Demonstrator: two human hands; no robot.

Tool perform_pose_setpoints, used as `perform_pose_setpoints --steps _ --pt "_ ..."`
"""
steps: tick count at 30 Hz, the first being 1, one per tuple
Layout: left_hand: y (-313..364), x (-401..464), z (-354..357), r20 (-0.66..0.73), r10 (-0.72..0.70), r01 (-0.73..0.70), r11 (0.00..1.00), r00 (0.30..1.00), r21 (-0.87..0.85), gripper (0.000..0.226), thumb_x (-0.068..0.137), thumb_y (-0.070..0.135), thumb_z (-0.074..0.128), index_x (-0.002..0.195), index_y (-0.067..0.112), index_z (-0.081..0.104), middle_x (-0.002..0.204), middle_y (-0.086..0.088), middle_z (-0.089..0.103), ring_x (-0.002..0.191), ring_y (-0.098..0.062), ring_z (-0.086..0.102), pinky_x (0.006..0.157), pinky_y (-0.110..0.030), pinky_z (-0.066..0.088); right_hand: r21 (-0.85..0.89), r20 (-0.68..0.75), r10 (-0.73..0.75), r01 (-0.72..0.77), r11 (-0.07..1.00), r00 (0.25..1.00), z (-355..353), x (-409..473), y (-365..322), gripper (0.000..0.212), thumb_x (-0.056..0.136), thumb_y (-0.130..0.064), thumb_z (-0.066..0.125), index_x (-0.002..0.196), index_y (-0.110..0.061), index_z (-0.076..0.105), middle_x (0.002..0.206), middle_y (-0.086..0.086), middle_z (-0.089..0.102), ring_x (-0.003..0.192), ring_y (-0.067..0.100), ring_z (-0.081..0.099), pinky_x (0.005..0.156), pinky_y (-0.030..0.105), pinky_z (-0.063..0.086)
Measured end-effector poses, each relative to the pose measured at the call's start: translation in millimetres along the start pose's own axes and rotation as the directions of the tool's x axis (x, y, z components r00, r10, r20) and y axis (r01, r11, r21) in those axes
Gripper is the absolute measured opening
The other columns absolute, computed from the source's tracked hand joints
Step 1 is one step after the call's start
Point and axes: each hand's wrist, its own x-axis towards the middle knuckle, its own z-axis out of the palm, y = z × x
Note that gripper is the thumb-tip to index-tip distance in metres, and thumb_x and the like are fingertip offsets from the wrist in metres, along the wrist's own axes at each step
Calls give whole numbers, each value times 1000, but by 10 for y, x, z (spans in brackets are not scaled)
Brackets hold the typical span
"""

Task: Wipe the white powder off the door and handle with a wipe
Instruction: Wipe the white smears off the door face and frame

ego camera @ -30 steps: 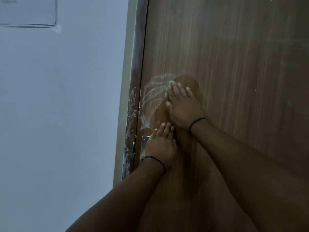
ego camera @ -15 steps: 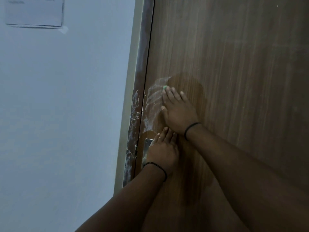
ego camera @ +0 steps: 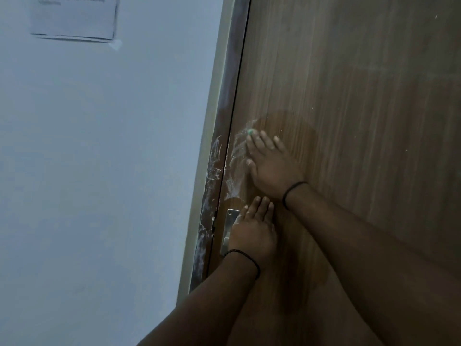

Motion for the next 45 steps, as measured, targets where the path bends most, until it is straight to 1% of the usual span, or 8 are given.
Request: perform_pose_setpoints --steps 5,11,18,25,32,36,39,45 --pt "-85 -85 59 1 14 -14 1000 1000 9 56 103 32 18 155 14 6 163 0 -2 149 -16 -9 122 -37 0 -65 12 0 1 998 1000 25 -302 248 56 103 -37 15 155 -19 4 163 -2 1 150 15 -2 122 39 1" --pt "-89 -99 116 -2 0 0 1000 1000 -4 56 103 33 17 155 16 4 163 1 -4 149 -15 -11 122 -37 0 23 -32 95 -95 995 995 -204 273 78 58 104 -34 16 155 -11 2 163 5 -2 150 19 -4 122 40 0" --pt "-125 -102 78 25 22 -23 999 999 26 59 101 36 23 155 14 9 163 0 3 150 -16 -6 121 -37 1 -37 57 -111 113 993 992 53 -76 -128 57 103 -37 17 155 -18 3 163 -2 -2 150 15 -3 122 37 -1" --pt "-119 -134 119 6 16 -16 1000 1000 -2 57 103 32 19 155 16 3 163 2 -6 149 -14 -10 121 -37 -1 9 -15 40 -40 999 999 -56 80 155 58 104 -35 19 155 -15 3 164 2 -1 150 18 -3 122 38 0" --pt "-165 -149 40 28 45 -46 999 999 24 56 103 34 22 155 16 15 163 0 6 150 -15 -1 121 -37 6 -46 124 -151 158 986 981 200 -509 74 57 102 -38 16 156 -23 1 163 -6 -3 150 12 -5 122 36 0" --pt "-291 -243 -16 -40 61 -60 998 997 15 54 104 34 18 154 14 15 163 -2 8 150 -17 3 121 -36 4 -72 61 3 2 997 998 94 -559 297 57 102 -38 17 155 -19 4 163 -2 1 150 15 -1 122 37 1" --pt "-486 -343 -64 -199 -52 42 998 979 -54 54 104 33 20 153 11 20 161 -7 17 150 -19 9 122 -36 4 -23 -22 123 -124 992 992 30 -279 122 59 103 -36 19 155 -12 5 163 4 1 150 19 -1 122 39 0" --pt "-729 -556 -20 -194 -55 38 996 980 -86 56 102 38 19 151 13 29 159 -3 26 147 -17 22 120 -34 16 -45 117 -172 178 983 978 237 -294 -391 58 103 -37 19 156 -17 7 164 -1 4 150 16 0 122 37 0"
